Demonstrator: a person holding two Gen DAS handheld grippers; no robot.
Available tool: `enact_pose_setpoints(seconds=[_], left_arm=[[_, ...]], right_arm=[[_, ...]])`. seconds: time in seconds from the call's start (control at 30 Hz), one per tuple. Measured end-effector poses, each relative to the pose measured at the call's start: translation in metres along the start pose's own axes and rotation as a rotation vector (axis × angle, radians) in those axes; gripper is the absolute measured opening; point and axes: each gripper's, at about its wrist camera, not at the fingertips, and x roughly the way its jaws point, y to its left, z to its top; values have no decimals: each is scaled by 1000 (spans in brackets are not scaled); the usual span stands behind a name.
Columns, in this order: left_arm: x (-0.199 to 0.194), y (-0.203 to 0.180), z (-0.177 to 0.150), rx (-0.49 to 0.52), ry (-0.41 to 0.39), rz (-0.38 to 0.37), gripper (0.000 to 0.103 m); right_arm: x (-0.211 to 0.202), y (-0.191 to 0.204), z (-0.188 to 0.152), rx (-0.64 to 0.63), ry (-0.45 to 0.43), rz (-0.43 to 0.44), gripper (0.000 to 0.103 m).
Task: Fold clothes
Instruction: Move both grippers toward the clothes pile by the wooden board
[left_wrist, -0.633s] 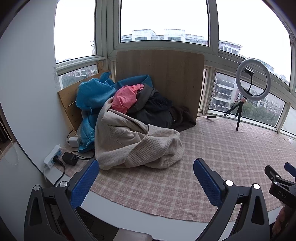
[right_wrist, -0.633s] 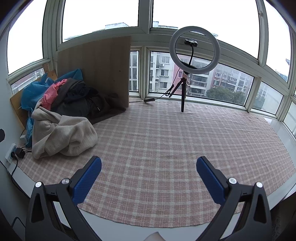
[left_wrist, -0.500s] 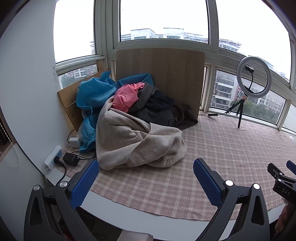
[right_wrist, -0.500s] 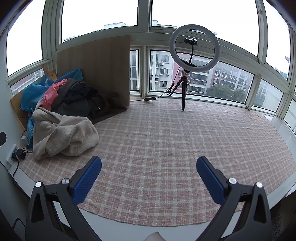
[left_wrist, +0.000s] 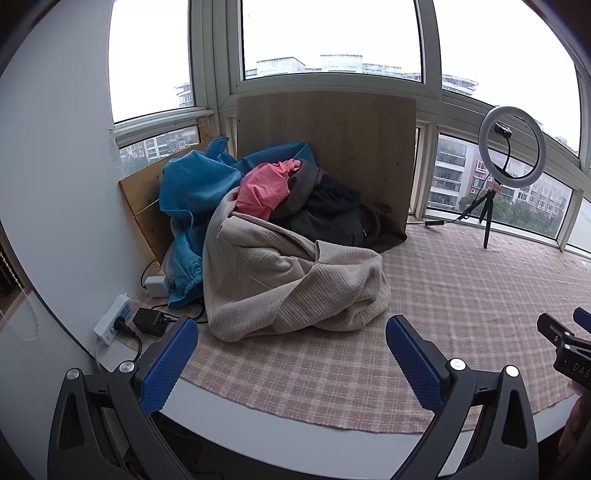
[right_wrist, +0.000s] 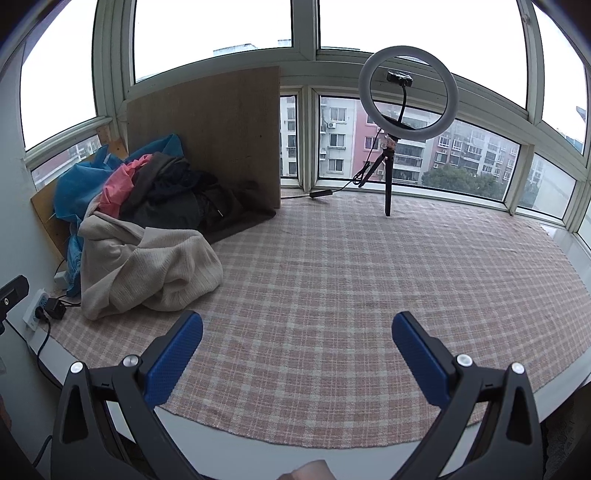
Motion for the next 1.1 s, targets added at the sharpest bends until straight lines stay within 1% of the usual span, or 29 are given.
enact_pose_setpoints(seconds=[0.13, 0.27, 0.33, 0.43, 0.63, 0.77, 0.87, 1.1], left_arm=[[4, 19, -1, -17, 14, 2, 102], [8, 42, -4, -56, 25, 12, 101], [9, 55, -5, -77, 28, 27, 99], [10, 74, -4, -98, 32, 47, 99], [12, 104, -4, -129, 33, 92, 99], [15, 117, -3, -129, 39, 127, 99], [18, 123, -1, -142, 43, 140, 99], [27, 128, 10, -161, 44, 183, 99]], right_arm=[[3, 18, 0, -18, -5, 1, 103], [5, 39, 3, -21, -9, 56, 103], [8, 51, 4, -29, -2, 77, 103], [14, 69, 8, -50, 15, 105, 103], [23, 105, 13, -107, 17, 124, 103], [23, 126, 16, -145, -12, 160, 103], [25, 141, 19, -174, -17, 194, 103], [36, 166, 31, -248, -19, 232, 103]])
